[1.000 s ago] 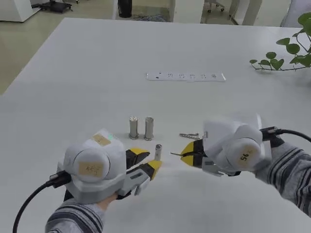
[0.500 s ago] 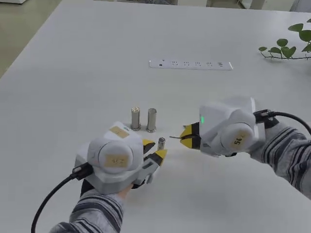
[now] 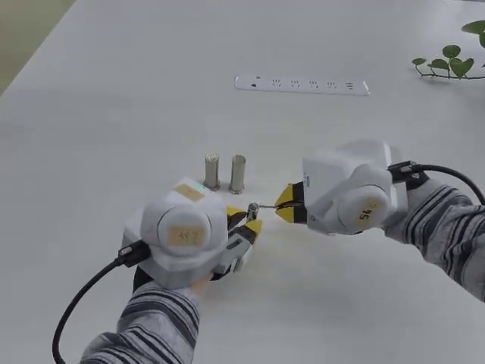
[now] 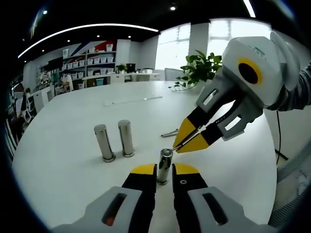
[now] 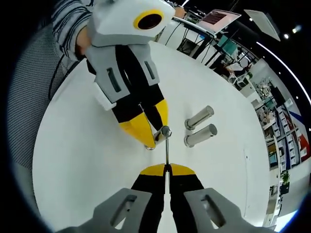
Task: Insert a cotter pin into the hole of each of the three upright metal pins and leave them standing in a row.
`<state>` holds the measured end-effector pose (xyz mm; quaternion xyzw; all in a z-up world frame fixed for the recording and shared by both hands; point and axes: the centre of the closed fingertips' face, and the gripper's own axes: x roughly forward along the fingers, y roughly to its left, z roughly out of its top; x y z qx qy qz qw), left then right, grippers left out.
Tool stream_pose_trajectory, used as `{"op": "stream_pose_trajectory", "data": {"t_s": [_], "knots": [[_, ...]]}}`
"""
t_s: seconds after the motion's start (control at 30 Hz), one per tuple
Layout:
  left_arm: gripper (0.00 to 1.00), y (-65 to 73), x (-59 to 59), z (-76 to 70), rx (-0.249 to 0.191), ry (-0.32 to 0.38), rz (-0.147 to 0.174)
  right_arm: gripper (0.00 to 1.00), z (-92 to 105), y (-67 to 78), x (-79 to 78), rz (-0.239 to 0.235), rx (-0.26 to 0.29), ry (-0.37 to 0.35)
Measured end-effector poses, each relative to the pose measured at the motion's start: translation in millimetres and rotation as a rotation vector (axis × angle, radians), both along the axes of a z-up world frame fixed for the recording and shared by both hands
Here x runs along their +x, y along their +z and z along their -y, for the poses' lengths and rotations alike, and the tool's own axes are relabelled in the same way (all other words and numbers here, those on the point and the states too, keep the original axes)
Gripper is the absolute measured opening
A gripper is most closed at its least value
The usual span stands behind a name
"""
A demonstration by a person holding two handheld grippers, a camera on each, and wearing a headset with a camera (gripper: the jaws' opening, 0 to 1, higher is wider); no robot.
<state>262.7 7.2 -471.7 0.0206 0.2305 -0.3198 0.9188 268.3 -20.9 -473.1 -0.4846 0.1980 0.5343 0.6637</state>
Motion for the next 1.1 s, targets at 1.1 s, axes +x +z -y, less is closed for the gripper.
{"op": "stream_pose_trajectory", "data": {"t_s": [1.1], "knots": [[0.06, -3.4, 2.2, 4.8, 0.020, -0.078, -0.021, 0.00, -6.2, 12.3, -11.2, 0.007, 0.002, -0.023]]}}
